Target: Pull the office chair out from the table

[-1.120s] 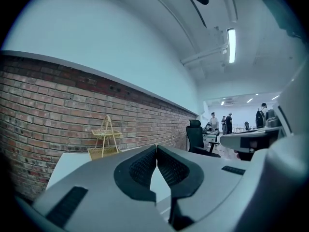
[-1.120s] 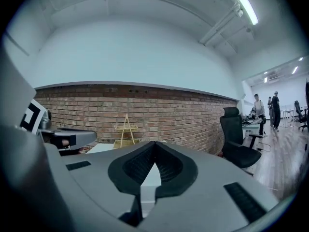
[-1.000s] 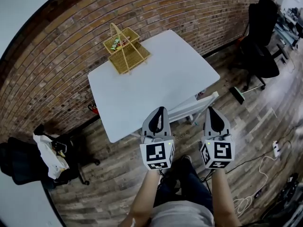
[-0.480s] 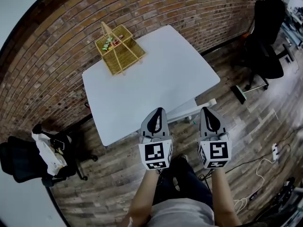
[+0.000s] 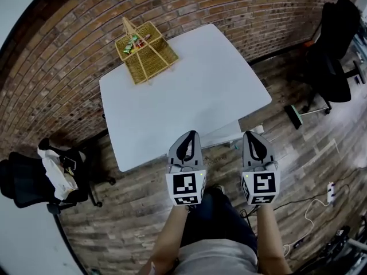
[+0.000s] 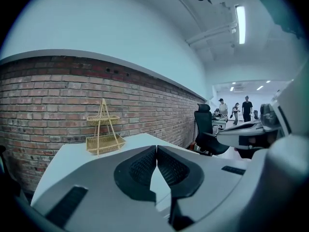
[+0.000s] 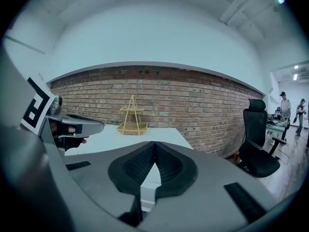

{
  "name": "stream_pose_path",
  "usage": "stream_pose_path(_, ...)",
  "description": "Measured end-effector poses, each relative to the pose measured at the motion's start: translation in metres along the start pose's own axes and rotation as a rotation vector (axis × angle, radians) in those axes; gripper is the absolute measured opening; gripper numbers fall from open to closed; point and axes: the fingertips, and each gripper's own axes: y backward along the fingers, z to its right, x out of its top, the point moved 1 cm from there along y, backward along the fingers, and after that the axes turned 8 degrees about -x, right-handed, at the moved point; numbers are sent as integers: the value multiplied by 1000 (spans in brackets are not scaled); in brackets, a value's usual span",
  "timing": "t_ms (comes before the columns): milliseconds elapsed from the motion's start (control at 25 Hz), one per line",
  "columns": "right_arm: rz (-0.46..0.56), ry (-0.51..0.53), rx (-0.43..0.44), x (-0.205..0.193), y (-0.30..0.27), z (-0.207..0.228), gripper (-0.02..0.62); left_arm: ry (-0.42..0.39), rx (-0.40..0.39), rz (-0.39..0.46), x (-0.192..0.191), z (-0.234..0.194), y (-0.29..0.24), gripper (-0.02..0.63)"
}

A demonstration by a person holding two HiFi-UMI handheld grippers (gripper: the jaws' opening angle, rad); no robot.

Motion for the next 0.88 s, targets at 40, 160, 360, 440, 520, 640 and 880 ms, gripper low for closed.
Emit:
stream_pose_path(40,-3,9,8,-1,-2,0,12,-10,-1,-9,-2,1,0,15)
stream_pose_path(160,-12,59,32,-3,-6,-4,12,-43,-9,-34,-8,3,0,15)
stream_pose_path(360,-33,179,84,-7,-10,-16,12,-107,-46,-91,-21,6,3,15)
stream_pose_path(440,-45,231,98,-11,-12,-19,14,-126,-74,-112,-25,7,3,15)
stream_pose_path(520,-61,260,112,-14,-15,-23,12,-150,-103,-139,-30,8,2,15)
stream_pose_path(640,-86,281,144,-21,-19,-28,12,-195,-124,-187,-42,9,-1,15)
stream_pose_path(880,-138,397,217,-34,-29,-37,14,-238,-189,-325,-60,6,-11,15)
